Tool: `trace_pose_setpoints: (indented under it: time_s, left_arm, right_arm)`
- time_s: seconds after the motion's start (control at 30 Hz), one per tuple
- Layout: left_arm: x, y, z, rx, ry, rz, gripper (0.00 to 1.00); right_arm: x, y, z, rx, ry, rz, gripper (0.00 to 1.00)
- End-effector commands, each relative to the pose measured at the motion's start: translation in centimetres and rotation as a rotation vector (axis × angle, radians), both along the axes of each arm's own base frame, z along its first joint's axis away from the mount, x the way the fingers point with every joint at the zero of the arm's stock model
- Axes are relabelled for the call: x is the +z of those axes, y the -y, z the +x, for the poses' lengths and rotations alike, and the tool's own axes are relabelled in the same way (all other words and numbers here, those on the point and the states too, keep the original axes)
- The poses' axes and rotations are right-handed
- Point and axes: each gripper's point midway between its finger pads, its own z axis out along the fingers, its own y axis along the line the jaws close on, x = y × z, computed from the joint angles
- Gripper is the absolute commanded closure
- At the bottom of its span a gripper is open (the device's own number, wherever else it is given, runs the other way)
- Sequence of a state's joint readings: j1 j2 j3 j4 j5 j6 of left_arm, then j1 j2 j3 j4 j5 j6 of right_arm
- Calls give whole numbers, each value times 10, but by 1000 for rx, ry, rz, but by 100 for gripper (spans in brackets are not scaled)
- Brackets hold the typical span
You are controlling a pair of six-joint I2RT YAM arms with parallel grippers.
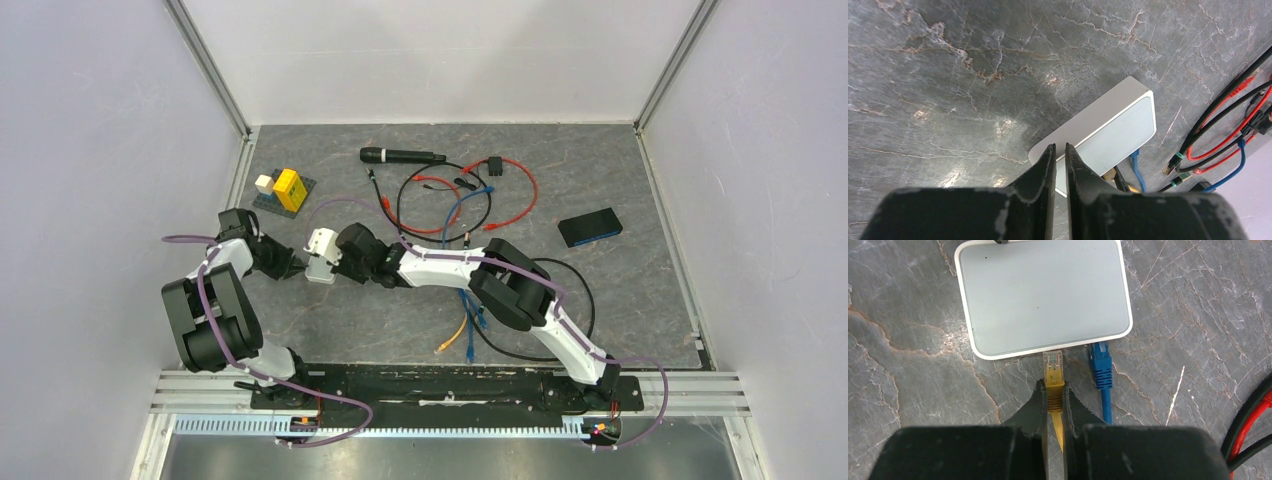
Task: Insert the plug into the switch port
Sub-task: Insert the connector into the switch port.
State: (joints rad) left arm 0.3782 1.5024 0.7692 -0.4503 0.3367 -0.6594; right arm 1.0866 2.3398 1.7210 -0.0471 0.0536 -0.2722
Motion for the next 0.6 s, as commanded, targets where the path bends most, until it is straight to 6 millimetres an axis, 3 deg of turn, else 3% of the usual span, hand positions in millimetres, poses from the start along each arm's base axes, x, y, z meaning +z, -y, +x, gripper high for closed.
trace_pose_setpoints:
  time_s: [0.0,0.3,0.57]
  left_arm:
    - [3,4,-3,-57,8,-1,82]
    - [5,2,8,-34,31,-14,77]
    - [4,-2,16,-19,27,-12,76]
  right_arm:
    - [-4,1,3,-18,1,-39,100]
    - [-21,6,2,14,-10,-142,100]
    - [-19,10,6,-9,-2,-158,100]
